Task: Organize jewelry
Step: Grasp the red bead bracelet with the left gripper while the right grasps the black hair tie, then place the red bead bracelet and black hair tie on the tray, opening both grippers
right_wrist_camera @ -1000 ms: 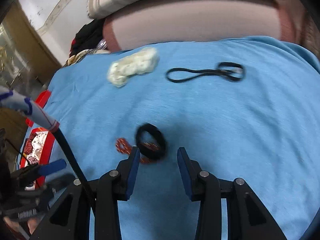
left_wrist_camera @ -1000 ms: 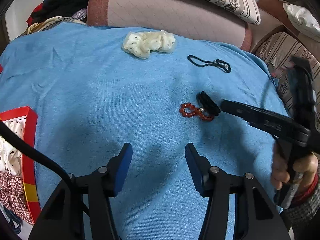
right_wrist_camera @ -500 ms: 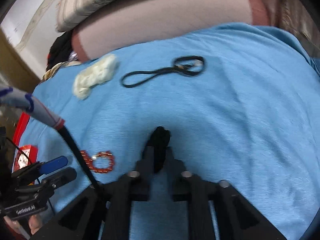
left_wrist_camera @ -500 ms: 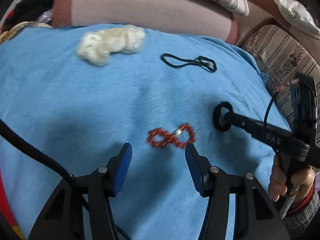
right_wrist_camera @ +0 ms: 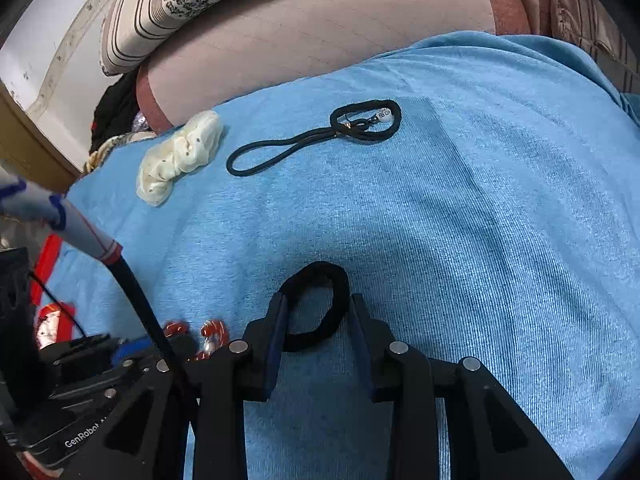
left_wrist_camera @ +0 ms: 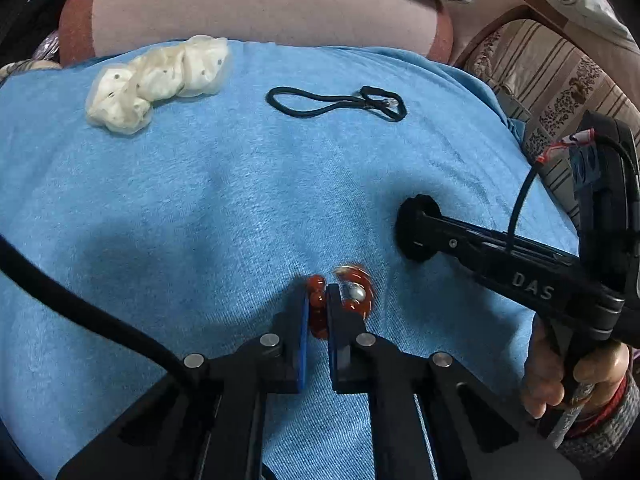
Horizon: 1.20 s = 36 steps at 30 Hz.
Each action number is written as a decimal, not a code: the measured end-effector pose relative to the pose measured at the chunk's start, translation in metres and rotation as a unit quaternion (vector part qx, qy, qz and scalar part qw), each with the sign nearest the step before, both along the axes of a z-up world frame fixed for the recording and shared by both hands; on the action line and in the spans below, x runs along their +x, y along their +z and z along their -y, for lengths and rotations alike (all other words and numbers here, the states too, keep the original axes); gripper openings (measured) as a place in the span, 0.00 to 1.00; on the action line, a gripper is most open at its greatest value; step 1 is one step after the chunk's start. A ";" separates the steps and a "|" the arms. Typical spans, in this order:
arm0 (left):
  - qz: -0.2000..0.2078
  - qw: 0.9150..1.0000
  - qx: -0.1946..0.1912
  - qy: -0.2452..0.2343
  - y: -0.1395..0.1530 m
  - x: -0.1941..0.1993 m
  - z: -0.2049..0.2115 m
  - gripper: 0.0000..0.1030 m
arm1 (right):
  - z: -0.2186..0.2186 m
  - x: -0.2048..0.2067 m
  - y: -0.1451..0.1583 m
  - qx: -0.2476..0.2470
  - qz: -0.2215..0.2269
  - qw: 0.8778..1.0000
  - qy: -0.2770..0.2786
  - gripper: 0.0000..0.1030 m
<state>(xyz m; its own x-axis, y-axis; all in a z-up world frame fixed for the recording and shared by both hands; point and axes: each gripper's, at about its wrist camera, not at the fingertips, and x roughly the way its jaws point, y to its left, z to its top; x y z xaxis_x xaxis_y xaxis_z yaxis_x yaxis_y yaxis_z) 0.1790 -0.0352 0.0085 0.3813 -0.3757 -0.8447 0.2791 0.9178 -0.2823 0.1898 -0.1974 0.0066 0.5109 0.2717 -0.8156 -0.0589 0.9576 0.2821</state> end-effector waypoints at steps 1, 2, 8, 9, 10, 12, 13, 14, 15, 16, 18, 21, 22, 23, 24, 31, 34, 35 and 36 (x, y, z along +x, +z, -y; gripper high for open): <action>0.000 1.000 0.001 0.002 0.001 -0.002 -0.001 0.07 | 0.000 0.000 0.001 -0.009 0.001 1.000 0.000 0.06; 0.001 1.000 0.004 0.006 0.003 -0.005 -0.002 0.07 | 0.004 -0.001 0.002 -0.003 -0.001 1.000 -0.001 0.06; 0.022 0.999 0.007 0.022 0.026 -0.030 -0.014 0.07 | 0.010 -0.019 0.025 0.003 0.016 1.000 -0.011 0.06; 0.028 0.999 0.009 0.024 0.033 -0.038 -0.018 0.07 | 0.009 -0.024 0.032 0.002 0.021 1.000 -0.010 0.06; 0.033 0.999 0.014 0.027 0.039 -0.045 -0.020 0.07 | 0.007 -0.030 0.037 0.001 0.025 1.000 -0.007 0.06; 0.043 0.998 0.023 0.034 0.049 -0.057 -0.026 0.07 | 0.002 -0.040 0.047 -0.001 0.033 0.999 -0.001 0.06; 0.047 0.998 0.026 0.039 0.054 -0.064 -0.030 0.07 | -0.001 -0.045 0.053 -0.001 0.037 0.999 0.003 0.06; 0.051 0.997 0.030 0.044 0.059 -0.070 -0.032 0.07 | -0.004 -0.050 0.056 -0.001 0.039 0.999 0.007 0.06; 0.055 0.997 0.035 0.047 0.062 -0.075 -0.036 0.07 | -0.008 -0.054 0.060 -0.001 0.041 0.999 0.011 0.06; 0.062 0.996 0.043 0.054 0.067 -0.084 -0.041 0.07 | -0.012 -0.060 0.063 -0.002 0.043 0.999 0.016 0.06; 0.076 0.993 0.060 0.070 0.078 -0.101 -0.053 0.07 | -0.024 -0.072 0.069 -0.003 0.049 0.998 0.027 0.06; 0.090 0.989 0.071 0.092 0.092 -0.121 -0.069 0.07 | -0.042 -0.087 0.076 -0.005 0.054 0.997 0.046 0.06; 0.095 0.987 0.075 0.102 0.097 -0.130 -0.076 0.07 | -0.050 -0.093 0.079 -0.006 0.056 0.997 0.054 0.06; 0.099 0.986 0.079 0.108 0.100 -0.136 -0.081 0.07 | -0.055 -0.098 0.081 -0.007 0.057 0.997 0.060 0.06; 0.105 0.984 0.087 0.118 0.105 -0.145 -0.089 0.07 | -0.062 -0.102 0.083 -0.008 0.058 0.996 0.067 0.06; 0.118 0.971 0.113 0.174 0.119 -0.182 -0.134 0.07 | -0.114 -0.130 0.096 -0.015 0.067 0.990 0.121 0.06; 0.117 0.966 0.115 0.198 0.120 -0.195 -0.157 0.07 | -0.134 -0.139 0.100 -0.019 0.070 0.987 0.142 0.06; 0.117 0.965 0.115 0.204 0.120 -0.198 -0.162 0.07 | -0.142 -0.142 0.102 -0.021 0.072 0.986 0.150 0.06; 0.116 0.964 0.114 0.210 0.120 -0.201 -0.169 0.07 | -0.150 -0.146 0.103 -0.022 0.073 0.985 0.156 0.06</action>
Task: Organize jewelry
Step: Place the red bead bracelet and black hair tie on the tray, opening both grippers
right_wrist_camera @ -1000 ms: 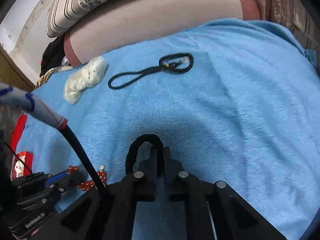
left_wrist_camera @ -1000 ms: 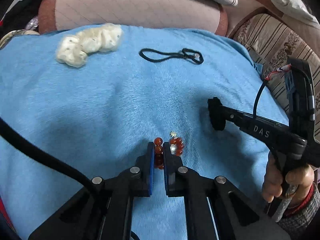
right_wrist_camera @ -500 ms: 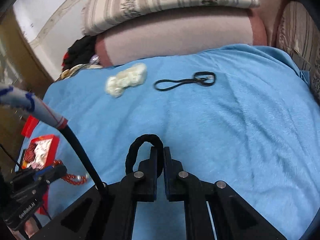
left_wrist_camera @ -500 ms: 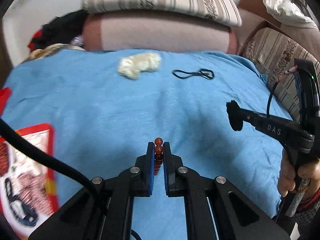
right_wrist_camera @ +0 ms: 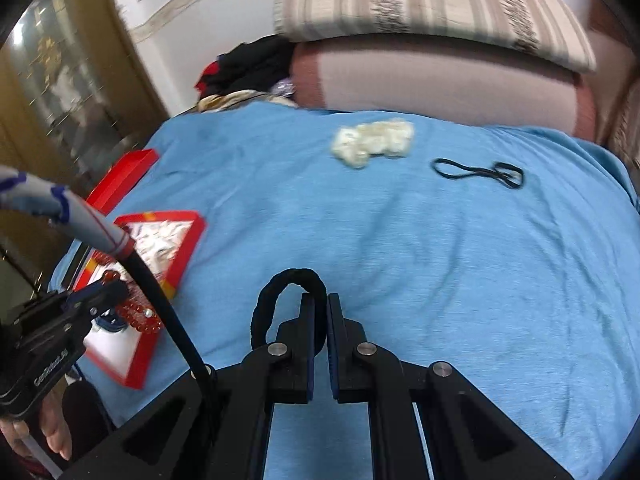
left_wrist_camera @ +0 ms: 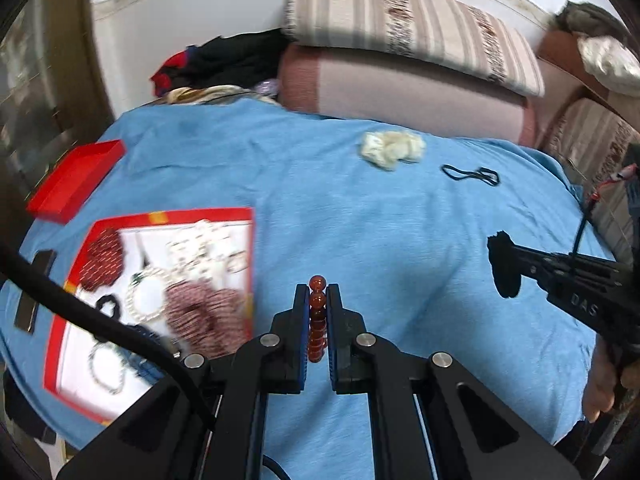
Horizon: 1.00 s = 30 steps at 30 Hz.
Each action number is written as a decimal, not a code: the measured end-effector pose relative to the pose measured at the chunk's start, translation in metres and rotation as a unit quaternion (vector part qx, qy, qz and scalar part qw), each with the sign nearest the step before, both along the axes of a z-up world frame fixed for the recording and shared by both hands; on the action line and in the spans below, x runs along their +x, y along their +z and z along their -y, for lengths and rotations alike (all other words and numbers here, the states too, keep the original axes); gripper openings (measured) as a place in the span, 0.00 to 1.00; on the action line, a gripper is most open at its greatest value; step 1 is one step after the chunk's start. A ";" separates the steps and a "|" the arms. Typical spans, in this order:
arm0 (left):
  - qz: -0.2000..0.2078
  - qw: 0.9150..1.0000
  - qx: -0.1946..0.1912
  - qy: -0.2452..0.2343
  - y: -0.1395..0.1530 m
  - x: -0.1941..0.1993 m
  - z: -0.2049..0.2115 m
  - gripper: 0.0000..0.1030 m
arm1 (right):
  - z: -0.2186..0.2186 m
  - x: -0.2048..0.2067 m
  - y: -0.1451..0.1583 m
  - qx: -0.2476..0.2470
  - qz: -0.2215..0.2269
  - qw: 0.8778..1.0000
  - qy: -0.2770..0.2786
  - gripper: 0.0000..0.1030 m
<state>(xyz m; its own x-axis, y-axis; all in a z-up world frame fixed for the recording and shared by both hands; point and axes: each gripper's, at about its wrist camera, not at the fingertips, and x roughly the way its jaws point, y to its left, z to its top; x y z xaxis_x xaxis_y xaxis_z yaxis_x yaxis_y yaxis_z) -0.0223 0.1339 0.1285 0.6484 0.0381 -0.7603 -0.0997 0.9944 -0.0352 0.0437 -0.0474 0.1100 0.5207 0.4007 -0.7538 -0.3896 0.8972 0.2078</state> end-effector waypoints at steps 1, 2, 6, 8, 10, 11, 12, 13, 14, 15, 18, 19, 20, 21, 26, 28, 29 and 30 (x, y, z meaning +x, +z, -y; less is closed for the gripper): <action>0.000 1.000 -0.002 0.006 0.000 -0.003 -0.006 0.07 | -0.009 -0.003 0.002 -0.001 0.001 1.000 0.009 0.06; 0.000 1.000 -0.005 0.014 0.000 -0.007 -0.014 0.07 | -0.015 -0.006 0.003 -0.002 0.001 1.000 0.014 0.06; 0.002 0.999 -0.015 0.036 -0.001 -0.019 -0.040 0.07 | -0.049 -0.020 0.006 -0.007 0.005 0.999 0.046 0.06; 0.003 0.999 -0.020 0.046 -0.001 -0.024 -0.053 0.07 | -0.065 -0.024 0.006 -0.007 0.004 0.998 0.061 0.06; 0.003 0.998 -0.026 0.059 -0.001 -0.033 -0.071 0.07 | -0.081 -0.030 0.007 -0.007 0.003 0.997 0.077 0.06; 0.003 0.998 -0.029 0.064 -0.001 -0.036 -0.077 0.07 | -0.089 -0.033 0.007 -0.006 0.002 0.996 0.086 0.06; 0.003 0.997 -0.032 0.071 -0.002 -0.041 -0.087 0.07 | -0.098 -0.035 0.007 -0.006 0.001 0.995 0.095 0.06; 0.002 0.996 -0.034 0.077 -0.003 -0.044 -0.096 0.07 | -0.108 -0.039 0.007 -0.005 0.000 0.994 0.107 0.06; 0.002 0.996 -0.035 0.082 -0.003 -0.047 -0.103 0.07 | -0.115 -0.041 0.007 -0.004 0.000 0.993 0.116 0.06; 0.001 0.995 -0.035 0.089 -0.004 -0.051 -0.112 0.07 | -0.124 -0.044 0.007 -0.003 -0.001 0.992 0.126 0.06; -0.007 0.993 -0.042 0.111 -0.009 -0.062 -0.142 0.07 | -0.147 -0.055 0.005 0.004 -0.007 0.988 0.156 0.06; -0.012 0.991 -0.045 0.122 -0.012 -0.066 -0.156 0.07 | -0.153 -0.059 0.004 0.006 -0.009 0.986 0.164 0.06; -0.016 0.990 -0.047 0.130 -0.015 -0.068 -0.168 0.07 | -0.161 -0.062 0.002 0.009 -0.014 0.984 0.175 0.06; -0.020 0.989 -0.051 0.138 -0.018 -0.070 -0.178 0.07 | -0.170 -0.066 -0.001 0.011 -0.019 0.982 0.185 0.06; -0.040 0.982 -0.073 0.168 -0.036 -0.073 -0.217 0.07 | -0.203 -0.075 -0.023 -0.011 -0.034 0.975 0.217 0.06; -0.049 0.979 -0.096 0.176 -0.046 -0.073 -0.230 0.07 | -0.211 -0.076 -0.036 -0.026 -0.042 0.974 0.223 0.06; -0.052 0.977 -0.105 0.178 -0.051 -0.073 -0.235 0.07 | -0.215 -0.076 -0.043 -0.032 -0.047 0.973 0.225 0.06; -0.054 0.976 -0.110 0.179 -0.053 -0.073 -0.235 0.07 | -0.219 -0.076 -0.050 -0.039 -0.052 0.972 0.227 0.06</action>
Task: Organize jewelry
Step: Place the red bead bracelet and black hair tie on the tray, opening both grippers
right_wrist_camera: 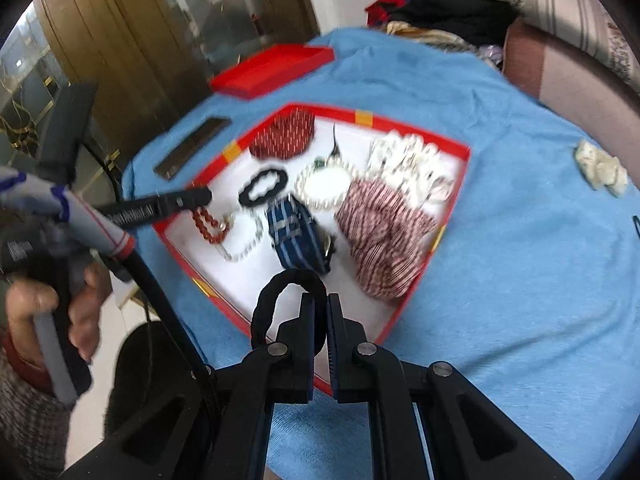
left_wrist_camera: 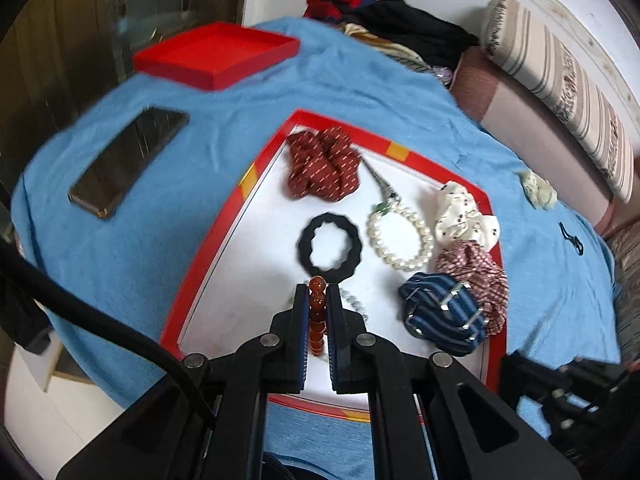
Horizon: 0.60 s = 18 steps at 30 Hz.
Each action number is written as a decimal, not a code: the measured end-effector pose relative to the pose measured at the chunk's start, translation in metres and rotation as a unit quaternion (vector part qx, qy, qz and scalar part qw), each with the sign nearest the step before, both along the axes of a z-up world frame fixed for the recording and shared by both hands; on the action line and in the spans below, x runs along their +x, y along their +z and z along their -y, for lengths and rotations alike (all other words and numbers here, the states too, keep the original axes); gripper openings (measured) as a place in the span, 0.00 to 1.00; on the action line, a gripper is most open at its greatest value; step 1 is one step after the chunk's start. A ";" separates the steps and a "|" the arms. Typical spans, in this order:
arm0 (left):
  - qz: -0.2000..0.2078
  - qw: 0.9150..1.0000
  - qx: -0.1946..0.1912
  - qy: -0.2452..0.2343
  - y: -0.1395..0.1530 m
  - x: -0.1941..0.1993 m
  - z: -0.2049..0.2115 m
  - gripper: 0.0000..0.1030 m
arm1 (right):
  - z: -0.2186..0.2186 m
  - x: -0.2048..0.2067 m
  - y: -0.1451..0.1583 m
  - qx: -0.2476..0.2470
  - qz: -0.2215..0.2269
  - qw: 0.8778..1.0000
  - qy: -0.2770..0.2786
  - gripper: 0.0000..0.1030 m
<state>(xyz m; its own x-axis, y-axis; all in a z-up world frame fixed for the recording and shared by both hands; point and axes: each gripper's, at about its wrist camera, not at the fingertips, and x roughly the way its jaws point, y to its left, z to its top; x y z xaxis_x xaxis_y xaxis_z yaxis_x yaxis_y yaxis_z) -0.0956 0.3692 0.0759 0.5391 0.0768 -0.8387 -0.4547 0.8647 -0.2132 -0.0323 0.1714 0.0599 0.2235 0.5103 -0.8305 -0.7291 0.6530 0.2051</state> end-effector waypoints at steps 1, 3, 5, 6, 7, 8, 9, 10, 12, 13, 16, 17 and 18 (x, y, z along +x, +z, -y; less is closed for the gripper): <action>-0.001 1.000 -0.006 0.002 -0.003 0.000 -0.002 0.07 | -0.002 -0.001 -0.005 -0.006 -0.001 1.000 0.001 0.06; 0.000 1.000 -0.014 0.005 -0.007 -0.001 -0.004 0.07 | -0.008 0.001 -0.013 -0.015 -0.001 1.000 0.002 0.06; 0.004 1.000 -0.025 0.012 -0.008 -0.003 -0.008 0.08 | -0.013 0.002 -0.019 -0.022 -0.002 1.000 0.002 0.06; 0.006 0.999 -0.027 0.016 -0.008 -0.003 -0.010 0.08 | -0.015 0.003 -0.020 -0.024 -0.002 1.000 0.002 0.06; 0.010 0.999 -0.027 0.024 -0.007 -0.005 -0.013 0.10 | -0.016 0.004 -0.021 -0.024 -0.001 1.000 0.000 0.06; 0.013 0.999 -0.027 0.029 -0.006 -0.005 -0.016 0.13 | -0.016 0.004 -0.021 -0.023 -0.001 1.000 -0.001 0.07; 0.016 0.999 -0.026 0.034 -0.004 -0.006 -0.019 0.23 | -0.017 0.006 -0.020 -0.022 -0.003 1.000 -0.002 0.09; 0.020 0.999 -0.026 0.039 -0.002 -0.007 -0.021 0.32 | -0.016 0.006 -0.020 -0.021 -0.004 1.000 -0.003 0.10; 0.028 0.998 -0.019 0.046 0.003 -0.010 -0.024 0.36 | -0.014 0.006 -0.017 -0.019 0.000 1.000 -0.006 0.15; 0.031 0.998 -0.015 0.045 0.006 -0.011 -0.023 0.36 | -0.012 0.006 -0.015 -0.016 0.002 1.000 -0.007 0.16; 0.043 0.998 0.007 0.042 0.017 -0.017 -0.016 0.47 | -0.003 0.003 -0.008 -0.006 0.004 1.000 -0.011 0.19; 0.046 0.998 0.025 0.044 0.022 -0.020 -0.011 0.50 | 0.000 0.001 -0.006 -0.003 0.006 1.000 -0.014 0.22; 0.047 0.997 0.038 0.045 0.026 -0.021 -0.008 0.56 | 0.004 -0.001 -0.003 -0.001 0.010 1.000 -0.018 0.26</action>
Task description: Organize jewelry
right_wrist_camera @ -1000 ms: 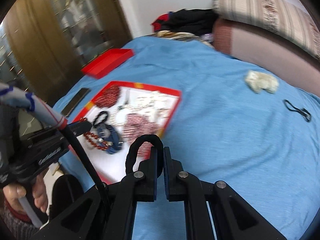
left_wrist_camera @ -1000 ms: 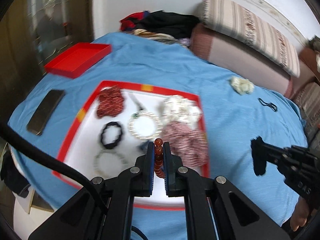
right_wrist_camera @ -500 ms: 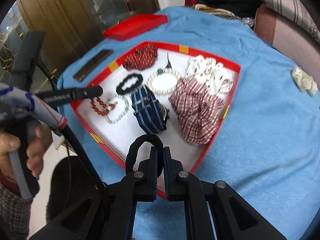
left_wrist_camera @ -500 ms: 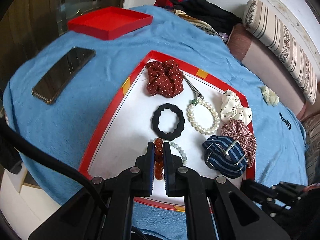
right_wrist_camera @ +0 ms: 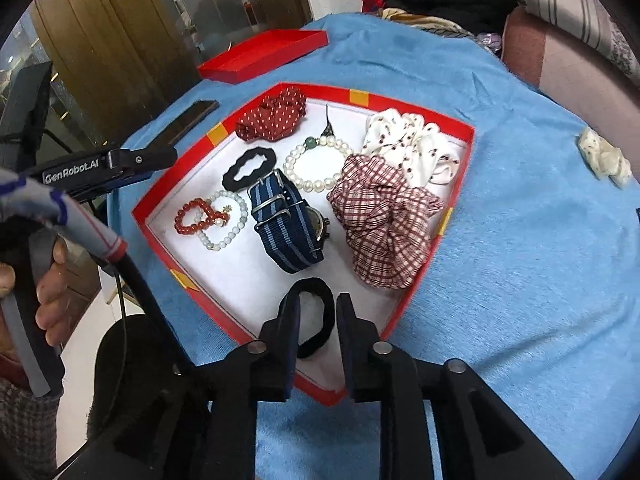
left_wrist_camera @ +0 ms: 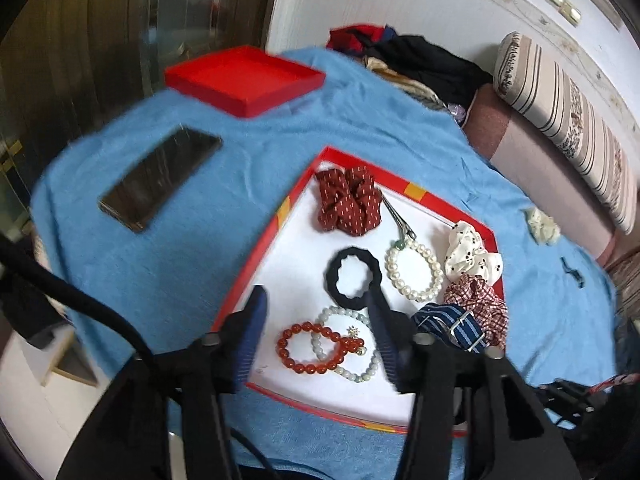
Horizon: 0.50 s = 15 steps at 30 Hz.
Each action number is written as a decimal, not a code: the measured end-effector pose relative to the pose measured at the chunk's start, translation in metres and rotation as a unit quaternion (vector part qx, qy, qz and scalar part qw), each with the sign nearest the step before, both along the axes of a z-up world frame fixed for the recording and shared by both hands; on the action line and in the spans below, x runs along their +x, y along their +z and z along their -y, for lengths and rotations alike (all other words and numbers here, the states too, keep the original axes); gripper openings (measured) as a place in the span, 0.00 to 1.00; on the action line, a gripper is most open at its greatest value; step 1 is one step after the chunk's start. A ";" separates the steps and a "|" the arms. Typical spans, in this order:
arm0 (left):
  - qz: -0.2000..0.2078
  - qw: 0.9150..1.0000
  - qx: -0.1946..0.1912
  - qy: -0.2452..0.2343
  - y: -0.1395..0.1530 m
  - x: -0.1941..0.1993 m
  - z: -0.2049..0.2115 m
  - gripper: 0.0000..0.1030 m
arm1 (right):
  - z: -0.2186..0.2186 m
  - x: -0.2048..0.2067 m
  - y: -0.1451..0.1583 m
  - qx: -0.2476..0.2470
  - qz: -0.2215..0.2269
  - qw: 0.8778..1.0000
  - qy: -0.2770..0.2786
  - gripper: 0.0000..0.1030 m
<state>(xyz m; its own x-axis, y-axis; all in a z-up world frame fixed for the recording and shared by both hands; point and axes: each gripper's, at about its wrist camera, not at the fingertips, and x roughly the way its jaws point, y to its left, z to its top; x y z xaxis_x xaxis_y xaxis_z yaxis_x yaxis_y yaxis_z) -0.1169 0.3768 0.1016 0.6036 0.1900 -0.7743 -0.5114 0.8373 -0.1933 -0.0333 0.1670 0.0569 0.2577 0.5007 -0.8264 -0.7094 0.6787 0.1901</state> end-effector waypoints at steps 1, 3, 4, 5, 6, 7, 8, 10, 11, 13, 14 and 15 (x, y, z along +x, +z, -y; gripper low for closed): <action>0.003 1.000 0.020 0.000 0.005 -0.001 0.006 0.60 | 0.005 -0.002 0.002 0.001 0.004 1.000 -0.005 0.28; 0.010 0.998 0.055 0.001 0.014 -0.006 0.020 0.65 | 0.014 -0.004 0.005 0.004 0.011 1.000 -0.015 0.36; 0.014 0.998 0.067 0.001 0.018 -0.008 0.026 0.70 | 0.018 -0.005 0.007 0.005 0.013 1.000 -0.020 0.38; 0.016 0.997 0.078 0.003 0.021 -0.009 0.032 0.73 | 0.023 -0.006 0.008 0.006 0.015 0.999 -0.027 0.41; 0.020 0.996 0.089 0.006 0.024 -0.012 0.037 0.78 | 0.028 -0.007 0.009 0.008 0.018 0.999 -0.032 0.41; 0.022 0.995 0.097 0.009 0.026 -0.013 0.041 0.82 | 0.034 -0.009 0.010 0.009 0.019 0.999 -0.039 0.42; 0.025 0.994 0.104 0.011 0.028 -0.015 0.046 0.83 | 0.038 -0.010 0.009 0.009 0.020 0.999 -0.044 0.42; 0.026 0.994 0.105 0.007 0.030 -0.018 0.052 0.83 | 0.046 -0.013 0.009 0.009 0.020 0.998 -0.054 0.43; 0.028 0.994 0.103 0.005 0.031 -0.019 0.056 0.83 | 0.050 -0.014 0.008 0.008 0.019 0.998 -0.058 0.43; 0.032 0.994 0.108 0.006 0.033 -0.023 0.067 0.83 | 0.058 -0.017 0.006 0.003 0.017 0.998 -0.068 0.43; 0.035 0.993 0.112 0.008 0.034 -0.025 0.071 0.84 | 0.060 -0.019 0.005 -0.001 0.017 0.997 -0.072 0.44; 0.041 0.992 0.122 0.014 0.036 -0.029 0.078 0.86 | 0.064 -0.021 0.005 -0.004 0.018 0.997 -0.076 0.45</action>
